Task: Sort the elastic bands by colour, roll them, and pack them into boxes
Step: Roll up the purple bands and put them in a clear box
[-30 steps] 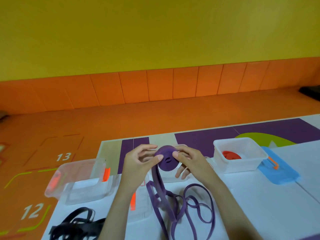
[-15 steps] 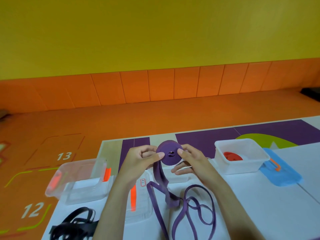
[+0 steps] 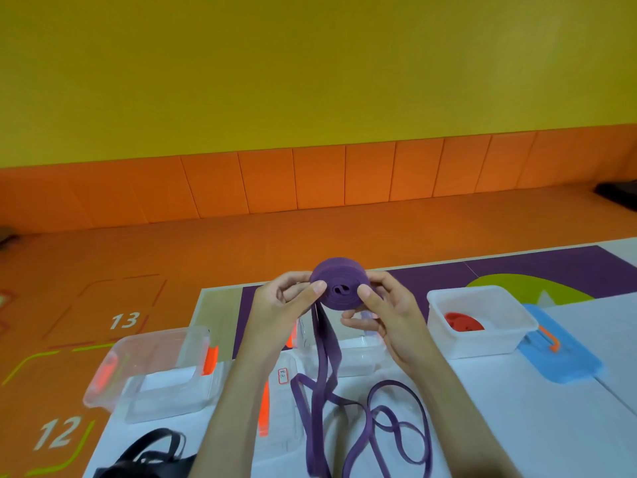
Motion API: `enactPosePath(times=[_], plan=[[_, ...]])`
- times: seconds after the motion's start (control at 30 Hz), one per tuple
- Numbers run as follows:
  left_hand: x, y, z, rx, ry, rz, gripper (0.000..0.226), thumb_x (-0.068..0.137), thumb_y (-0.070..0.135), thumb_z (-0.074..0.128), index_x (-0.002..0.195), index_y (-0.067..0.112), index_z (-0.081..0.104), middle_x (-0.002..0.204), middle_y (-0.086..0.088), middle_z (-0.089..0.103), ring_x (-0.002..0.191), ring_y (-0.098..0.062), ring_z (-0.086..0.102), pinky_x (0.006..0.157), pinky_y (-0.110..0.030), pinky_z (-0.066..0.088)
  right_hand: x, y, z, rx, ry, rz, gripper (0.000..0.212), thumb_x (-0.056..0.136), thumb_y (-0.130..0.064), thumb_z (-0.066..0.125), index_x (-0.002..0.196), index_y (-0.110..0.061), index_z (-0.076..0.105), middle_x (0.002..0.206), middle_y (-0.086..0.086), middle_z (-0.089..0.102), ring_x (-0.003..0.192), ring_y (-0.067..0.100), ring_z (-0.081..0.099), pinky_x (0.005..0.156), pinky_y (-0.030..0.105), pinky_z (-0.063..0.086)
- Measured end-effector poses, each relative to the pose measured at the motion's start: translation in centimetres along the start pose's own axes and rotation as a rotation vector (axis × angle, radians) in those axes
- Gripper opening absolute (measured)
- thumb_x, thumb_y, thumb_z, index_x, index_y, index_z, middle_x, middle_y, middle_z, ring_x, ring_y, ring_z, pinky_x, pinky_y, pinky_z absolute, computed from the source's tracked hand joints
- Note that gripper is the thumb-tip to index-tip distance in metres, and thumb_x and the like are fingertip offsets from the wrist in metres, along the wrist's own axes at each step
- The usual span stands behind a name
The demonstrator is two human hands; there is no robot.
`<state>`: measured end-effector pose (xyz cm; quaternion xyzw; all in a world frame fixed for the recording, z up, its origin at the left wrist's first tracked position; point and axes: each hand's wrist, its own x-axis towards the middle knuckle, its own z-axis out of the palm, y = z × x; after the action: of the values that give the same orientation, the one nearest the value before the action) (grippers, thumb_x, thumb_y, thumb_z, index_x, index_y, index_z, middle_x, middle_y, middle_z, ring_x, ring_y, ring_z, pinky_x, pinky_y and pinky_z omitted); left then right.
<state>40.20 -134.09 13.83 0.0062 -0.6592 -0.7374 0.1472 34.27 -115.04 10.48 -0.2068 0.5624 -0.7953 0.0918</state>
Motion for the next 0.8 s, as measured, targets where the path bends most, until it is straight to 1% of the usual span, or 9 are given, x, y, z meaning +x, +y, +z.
enactPosePath(times=[0.13,0.2,0.27,0.37,0.5,0.6,0.67,0.73,0.8], plan=[[0.6,0.3,-0.7,0.139,-0.014,0.060,0.008,0.095,0.019,0.079,0.103,0.021,0.076,0.094,0.000,0.084,0.085,-0.009,0.079,0.074,-0.014,0.055,-0.2,-0.1,-0.7,-0.131,-0.133,0.084,0.029,0.104,-0.026,0.068,0.129,-0.013,0.064,0.124,0.011,0.074,0.107,0.033,0.077,0.091,0.046,0.064],[0.4,0.0,-0.8,0.269,-0.002,0.097,0.007,0.096,0.020,0.078,0.100,0.022,0.075,0.085,0.006,0.082,0.078,-0.006,0.075,0.071,-0.015,0.054,0.1,-0.9,-1.2,-0.305,-0.145,0.081,0.026,0.099,-0.030,0.074,0.123,-0.022,0.070,0.113,0.004,0.076,0.091,0.025,0.078,0.082,0.039,0.063],[0.0,-0.4,-0.7,0.319,0.003,0.120,0.006,0.096,0.022,0.078,0.100,0.023,0.075,0.083,0.007,0.081,0.075,-0.007,0.072,0.070,-0.017,0.052,0.3,-1.4,-1.2,-0.299,-0.114,0.053,0.021,0.096,-0.031,0.076,0.115,-0.024,0.075,0.103,0.006,0.077,0.076,0.024,0.075,0.072,0.031,0.060],[-0.3,-0.3,-0.5,0.143,0.002,0.095,0.010,0.093,0.019,0.082,0.103,0.022,0.079,0.097,0.002,0.084,0.092,-0.010,0.079,0.078,-0.014,0.056,0.2,-1.0,-0.8,-0.179,-0.035,0.000,0.015,0.096,-0.025,0.076,0.111,-0.021,0.077,0.108,0.018,0.076,0.074,0.028,0.076,0.072,0.029,0.062],[-0.7,-0.3,-0.6,0.004,-0.006,0.012,0.020,0.086,0.024,0.086,0.105,0.029,0.082,0.107,-0.003,0.083,0.104,-0.018,0.079,0.083,-0.019,0.059,-0.2,0.6,0.2,0.048,0.055,0.018,0.029,0.091,-0.028,0.079,0.111,-0.008,0.072,0.114,0.024,0.074,0.089,0.037,0.077,0.079,0.036,0.065],[-0.7,-0.5,-0.9,-0.004,-0.001,0.005,0.023,0.084,0.023,0.087,0.105,0.031,0.082,0.108,-0.003,0.083,0.104,-0.019,0.079,0.084,-0.020,0.059,-0.6,1.3,0.2,0.087,-0.053,0.075,0.034,0.095,-0.022,0.078,0.120,-0.002,0.067,0.124,0.022,0.072,0.107,0.041,0.075,0.087,0.041,0.064],[-0.7,-0.6,-1.4,0.050,-0.020,0.036,0.023,0.086,0.020,0.088,0.106,0.031,0.082,0.108,-0.001,0.083,0.104,-0.017,0.078,0.085,-0.020,0.059,-0.7,1.0,-0.5,-0.060,-0.155,0.111,0.029,0.098,-0.017,0.077,0.124,-0.007,0.069,0.125,0.016,0.072,0.112,0.034,0.074,0.088,0.038,0.063],[-0.7,-0.9,-1.7,0.106,-0.033,0.055,0.022,0.086,0.020,0.087,0.105,0.029,0.082,0.107,0.000,0.083,0.103,-0.015,0.078,0.085,-0.021,0.059,-0.6,0.1,-1.1,-0.259,-0.169,0.100,0.026,0.095,-0.025,0.080,0.119,-0.020,0.074,0.112,0.003,0.077,0.093,0.023,0.075,0.078,0.029,0.060],[-0.8,-1.0,-1.5,0.092,-0.020,0.044,0.022,0.084,0.021,0.088,0.104,0.029,0.082,0.105,-0.001,0.083,0.101,-0.017,0.079,0.085,-0.023,0.061,-0.4,-0.7,-1.0,-0.280,-0.113,0.075,0.028,0.090,-0.037,0.080,0.114,-0.023,0.076,0.097,-0.003,0.076,0.073,0.019,0.067,0.065,0.025,0.055]])
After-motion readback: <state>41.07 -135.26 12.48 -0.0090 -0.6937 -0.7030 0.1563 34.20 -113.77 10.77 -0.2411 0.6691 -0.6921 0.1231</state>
